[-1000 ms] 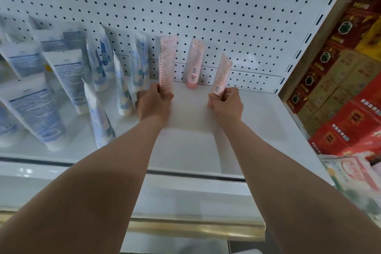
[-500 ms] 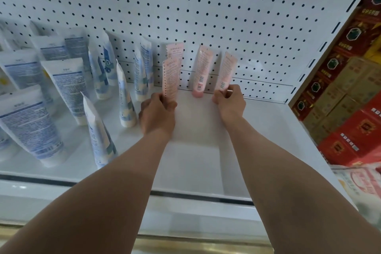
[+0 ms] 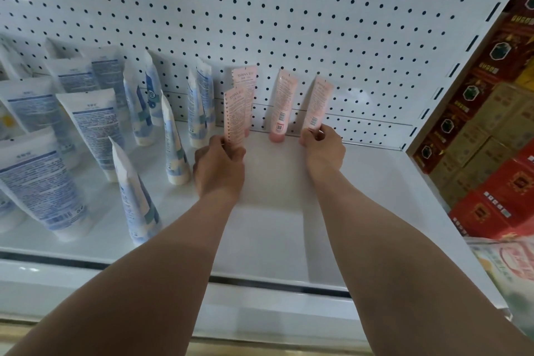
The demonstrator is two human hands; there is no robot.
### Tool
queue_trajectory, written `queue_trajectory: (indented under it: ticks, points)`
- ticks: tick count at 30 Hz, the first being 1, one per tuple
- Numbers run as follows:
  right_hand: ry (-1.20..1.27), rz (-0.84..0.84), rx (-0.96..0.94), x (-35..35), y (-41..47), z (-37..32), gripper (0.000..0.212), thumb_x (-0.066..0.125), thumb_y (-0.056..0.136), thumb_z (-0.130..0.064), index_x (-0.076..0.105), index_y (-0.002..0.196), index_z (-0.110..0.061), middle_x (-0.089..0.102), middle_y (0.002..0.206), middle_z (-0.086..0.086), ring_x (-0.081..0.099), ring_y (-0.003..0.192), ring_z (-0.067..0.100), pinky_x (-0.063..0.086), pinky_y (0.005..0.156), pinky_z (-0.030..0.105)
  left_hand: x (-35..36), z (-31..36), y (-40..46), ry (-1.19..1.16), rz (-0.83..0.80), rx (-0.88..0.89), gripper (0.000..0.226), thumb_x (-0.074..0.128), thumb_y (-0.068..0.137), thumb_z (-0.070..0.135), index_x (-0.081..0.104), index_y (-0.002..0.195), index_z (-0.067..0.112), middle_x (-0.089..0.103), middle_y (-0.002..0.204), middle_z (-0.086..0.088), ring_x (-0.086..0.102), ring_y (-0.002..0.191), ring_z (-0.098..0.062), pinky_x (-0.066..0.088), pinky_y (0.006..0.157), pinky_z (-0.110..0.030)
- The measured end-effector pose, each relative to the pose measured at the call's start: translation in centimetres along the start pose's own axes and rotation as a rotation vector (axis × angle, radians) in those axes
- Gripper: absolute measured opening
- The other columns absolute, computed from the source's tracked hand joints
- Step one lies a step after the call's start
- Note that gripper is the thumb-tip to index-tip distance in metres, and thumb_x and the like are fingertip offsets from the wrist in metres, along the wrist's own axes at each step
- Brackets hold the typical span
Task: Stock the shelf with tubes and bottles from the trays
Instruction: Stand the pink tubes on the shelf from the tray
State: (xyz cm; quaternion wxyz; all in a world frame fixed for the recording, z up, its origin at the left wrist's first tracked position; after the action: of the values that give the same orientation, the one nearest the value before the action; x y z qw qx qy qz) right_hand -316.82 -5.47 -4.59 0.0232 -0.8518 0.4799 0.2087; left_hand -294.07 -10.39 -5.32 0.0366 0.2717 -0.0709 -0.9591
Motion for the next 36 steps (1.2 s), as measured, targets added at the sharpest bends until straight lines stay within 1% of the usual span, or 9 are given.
queue_trajectory:
  ticks: [3, 6, 9, 11, 16, 20, 27, 32, 36]
  points:
    - [-0.012, 0.008, -0.003, 0.11, 0.21, 0.13, 0.015, 0.063, 0.089, -0.034, 0.068, 0.101, -0.026, 0.072, 0.09, -0.01, 0.063, 0.087, 0.011, 0.043, 0.064, 0.027, -0.01, 0.02, -0.01, 0.014, 0.001, 0.0, 0.029, 0.06, 0.091, 0.04, 0.057, 0.114, 0.023, 0.06, 0.114, -0.009, 0.056, 0.107, -0.029, 0.044, 0.091, -0.037]
    - [-0.018, 0.02, -0.01, 0.17, 0.29, 0.19, 0.015, 0.062, 0.09, -0.034, 0.068, 0.1, -0.025, 0.071, 0.088, -0.011, 0.062, 0.085, 0.012, 0.04, 0.061, 0.025, -0.06, 0.06, -0.08, 0.014, -0.004, -0.007, 0.031, 0.059, 0.091, 0.04, 0.057, 0.116, 0.023, 0.059, 0.114, -0.009, 0.057, 0.107, -0.03, 0.045, 0.092, -0.037]
    - [-0.023, 0.032, -0.014, 0.16, 0.36, 0.21, 0.016, 0.062, 0.09, -0.033, 0.069, 0.102, -0.024, 0.068, 0.087, -0.012, 0.059, 0.084, 0.012, 0.038, 0.063, 0.026, -0.09, 0.12, -0.11, 0.018, -0.012, -0.005, 0.032, 0.057, 0.091, 0.04, 0.056, 0.118, 0.023, 0.059, 0.114, -0.01, 0.057, 0.107, -0.031, 0.046, 0.093, -0.037]
    - [-0.026, 0.031, -0.016, 0.16, 0.4, 0.23, 0.016, 0.063, 0.091, -0.033, 0.069, 0.102, -0.024, 0.068, 0.088, -0.011, 0.059, 0.083, 0.012, 0.038, 0.062, 0.025, -0.1, 0.15, -0.12, 0.021, -0.013, -0.007, 0.032, 0.057, 0.091, 0.04, 0.056, 0.118, 0.023, 0.059, 0.114, -0.009, 0.057, 0.107, -0.03, 0.046, 0.093, -0.038]
    - [-0.024, 0.043, -0.011, 0.19, 0.44, 0.2, 0.016, 0.063, 0.09, -0.033, 0.069, 0.102, -0.024, 0.069, 0.089, -0.011, 0.06, 0.084, 0.013, 0.039, 0.066, 0.026, -0.07, 0.16, -0.13, 0.025, -0.013, -0.007, 0.03, 0.057, 0.092, 0.04, 0.056, 0.117, 0.023, 0.058, 0.114, -0.01, 0.057, 0.108, -0.031, 0.047, 0.094, -0.039]
    - [-0.022, 0.037, -0.016, 0.22, 0.37, 0.17, 0.015, 0.063, 0.09, -0.033, 0.068, 0.101, -0.023, 0.069, 0.088, -0.011, 0.06, 0.082, 0.013, 0.038, 0.058, 0.024, 0.01, 0.14, -0.02, 0.03, -0.018, -0.005, 0.031, 0.057, 0.092, 0.04, 0.056, 0.118, 0.022, 0.059, 0.114, -0.01, 0.056, 0.11, -0.03, 0.046, 0.094, -0.038]
    - [-0.039, 0.034, -0.003, 0.26, 0.38, 0.19, 0.015, 0.063, 0.091, -0.033, 0.068, 0.102, -0.025, 0.069, 0.09, -0.012, 0.061, 0.086, 0.014, 0.042, 0.069, 0.027, -0.02, 0.18, -0.01, 0.043, -0.023, -0.005, 0.033, 0.056, 0.093, 0.041, 0.055, 0.119, 0.022, 0.058, 0.115, -0.01, 0.055, 0.111, -0.03, 0.046, 0.096, -0.04]
    - [-0.053, 0.037, -0.003, 0.26, 0.39, 0.21, 0.015, 0.062, 0.091, -0.035, 0.067, 0.101, -0.025, 0.069, 0.09, -0.011, 0.062, 0.088, 0.016, 0.044, 0.069, 0.028, -0.07, 0.15, -0.07, 0.043, -0.021, -0.002, 0.031, 0.055, 0.093, 0.041, 0.055, 0.117, 0.022, 0.058, 0.114, -0.01, 0.055, 0.11, -0.03, 0.046, 0.096, -0.039]
    - [-0.053, 0.046, 0.001, 0.26, 0.39, 0.22, 0.015, 0.063, 0.09, -0.035, 0.067, 0.101, -0.025, 0.067, 0.088, -0.012, 0.061, 0.086, 0.015, 0.042, 0.069, 0.028, -0.12, 0.12, -0.1, 0.035, -0.025, -0.007, 0.031, 0.054, 0.092, 0.042, 0.056, 0.116, 0.022, 0.057, 0.115, -0.01, 0.056, 0.109, -0.031, 0.046, 0.097, -0.04]
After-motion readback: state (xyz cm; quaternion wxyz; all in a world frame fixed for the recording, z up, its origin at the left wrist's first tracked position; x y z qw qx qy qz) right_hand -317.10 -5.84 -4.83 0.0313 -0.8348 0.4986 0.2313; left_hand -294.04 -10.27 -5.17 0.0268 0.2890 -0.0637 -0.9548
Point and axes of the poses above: each hand's wrist, its own y-axis towards the middle knuckle, its own x-axis out of the palm, z = x × y, the point moved 4 cm from there along y, towards the middle knuckle
